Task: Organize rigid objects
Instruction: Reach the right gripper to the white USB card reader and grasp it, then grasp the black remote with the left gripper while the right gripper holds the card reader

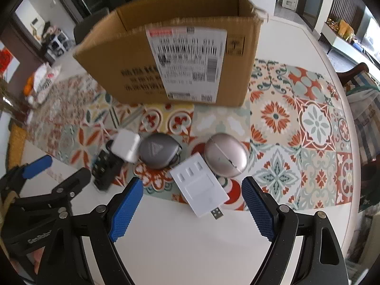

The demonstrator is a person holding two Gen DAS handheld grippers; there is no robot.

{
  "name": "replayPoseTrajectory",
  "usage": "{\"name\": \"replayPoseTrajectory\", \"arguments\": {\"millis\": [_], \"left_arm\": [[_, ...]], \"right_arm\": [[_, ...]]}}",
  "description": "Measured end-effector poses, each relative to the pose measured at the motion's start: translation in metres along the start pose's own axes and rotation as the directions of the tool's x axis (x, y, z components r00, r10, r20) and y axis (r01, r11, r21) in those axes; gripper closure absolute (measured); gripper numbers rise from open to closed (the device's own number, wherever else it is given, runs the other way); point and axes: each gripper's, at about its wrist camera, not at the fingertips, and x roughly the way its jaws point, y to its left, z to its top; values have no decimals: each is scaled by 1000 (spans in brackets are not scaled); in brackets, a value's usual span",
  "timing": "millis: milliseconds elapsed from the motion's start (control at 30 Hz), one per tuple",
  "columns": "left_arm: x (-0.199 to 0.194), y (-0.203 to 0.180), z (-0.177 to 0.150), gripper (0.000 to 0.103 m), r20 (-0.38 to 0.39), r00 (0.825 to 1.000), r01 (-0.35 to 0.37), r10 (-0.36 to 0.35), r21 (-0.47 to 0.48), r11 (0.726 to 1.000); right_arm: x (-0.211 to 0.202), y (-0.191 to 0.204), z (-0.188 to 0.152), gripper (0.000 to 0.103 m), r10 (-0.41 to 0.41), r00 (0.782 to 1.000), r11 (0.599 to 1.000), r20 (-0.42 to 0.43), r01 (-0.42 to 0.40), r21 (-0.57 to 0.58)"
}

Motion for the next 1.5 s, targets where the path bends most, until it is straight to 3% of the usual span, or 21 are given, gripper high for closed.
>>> {"name": "replayPoseTrajectory", "arguments": {"millis": [367, 733, 1033, 1100, 1200, 1500], "left_arm": [[24, -8, -13, 8, -67, 997, -29, 30, 11, 1000], [40, -18, -16, 8, -85, 995, -51, 54, 37, 998], [47, -17, -18, 8, -101, 993, -51, 54, 31, 998], [48, -16, -18, 8, -100, 994, -48, 51, 30, 998], [48, -14, -19, 8, -99, 994, -39, 41, 24, 999], [38, -6, -26, 9, -72, 997, 21, -19, 24, 999]], "right_arm": [[38, -3, -10, 18, -26, 995, 999, -91, 22, -43], [69, -4, -11, 20, -38, 990, 996, -139, 26, -83], [84, 4, -8, 28, -67, 990, 990, -121, 51, -131], [87, 12, -7, 39, -88, 990, 987, -112, 71, -147], [88, 20, -8, 47, -98, 990, 983, -99, 81, -162], [68, 17, -23, 51, -48, 994, 995, -97, 39, -95]]}}
